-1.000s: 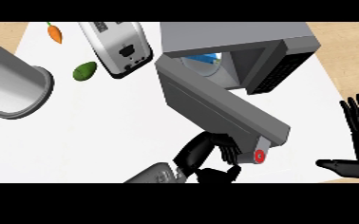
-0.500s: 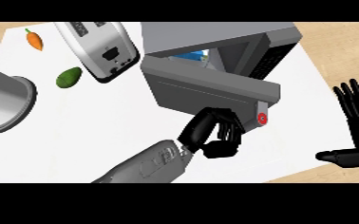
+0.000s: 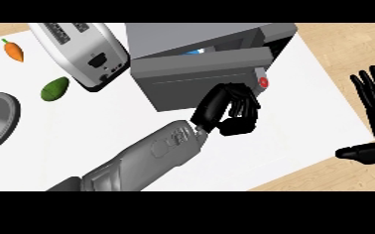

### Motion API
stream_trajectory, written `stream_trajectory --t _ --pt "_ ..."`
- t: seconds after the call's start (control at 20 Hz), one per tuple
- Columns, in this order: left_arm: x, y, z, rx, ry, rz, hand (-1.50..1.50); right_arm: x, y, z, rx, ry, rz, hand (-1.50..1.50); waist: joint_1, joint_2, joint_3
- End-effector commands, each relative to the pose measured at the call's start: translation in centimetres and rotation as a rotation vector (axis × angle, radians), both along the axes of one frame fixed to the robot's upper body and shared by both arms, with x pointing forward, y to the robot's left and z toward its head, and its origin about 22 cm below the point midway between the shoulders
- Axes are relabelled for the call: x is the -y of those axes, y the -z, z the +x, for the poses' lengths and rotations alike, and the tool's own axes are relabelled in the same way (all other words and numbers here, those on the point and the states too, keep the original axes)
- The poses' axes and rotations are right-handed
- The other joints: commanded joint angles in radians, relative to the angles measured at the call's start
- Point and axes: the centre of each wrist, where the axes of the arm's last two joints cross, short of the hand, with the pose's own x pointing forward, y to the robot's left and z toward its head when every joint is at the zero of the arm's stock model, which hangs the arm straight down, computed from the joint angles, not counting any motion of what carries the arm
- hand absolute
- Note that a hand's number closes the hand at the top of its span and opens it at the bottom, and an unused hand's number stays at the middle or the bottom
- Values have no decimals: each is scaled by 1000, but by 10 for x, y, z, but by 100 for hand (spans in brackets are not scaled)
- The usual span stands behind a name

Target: Pick up the milk, place it into the microwave and close the microwave

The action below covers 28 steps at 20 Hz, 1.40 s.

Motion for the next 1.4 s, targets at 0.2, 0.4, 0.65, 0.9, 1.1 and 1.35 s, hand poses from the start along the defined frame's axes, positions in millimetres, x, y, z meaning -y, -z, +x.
stream_trajectory --t 0.2,0.4,0.65,0.9,1.1,1.35 --pt "12 -34 25 57 -41 -16 150 -9 -22 18 57 -134 37 -150 -52 20 4" --pt "15 -48 36 67 -76 -27 150 -11 -33 25 66 -159 30 -150 -75 23 4" --pt "16 -47 33 66 -92 -37 150 -25 -42 35 72 -253 48 -150 -81 30 7" --pt "17 -49 34 61 -120 -49 150 -31 -54 40 67 -336 42 -150 -96 30 7" --pt "17 -49 33 67 -137 -61 150 -36 -66 44 51 -397 -10 -150 -102 34 6" --pt "17 -44 32 62 -151 -54 150 -59 -96 50 109 -593 -104 150 -102 23 7"
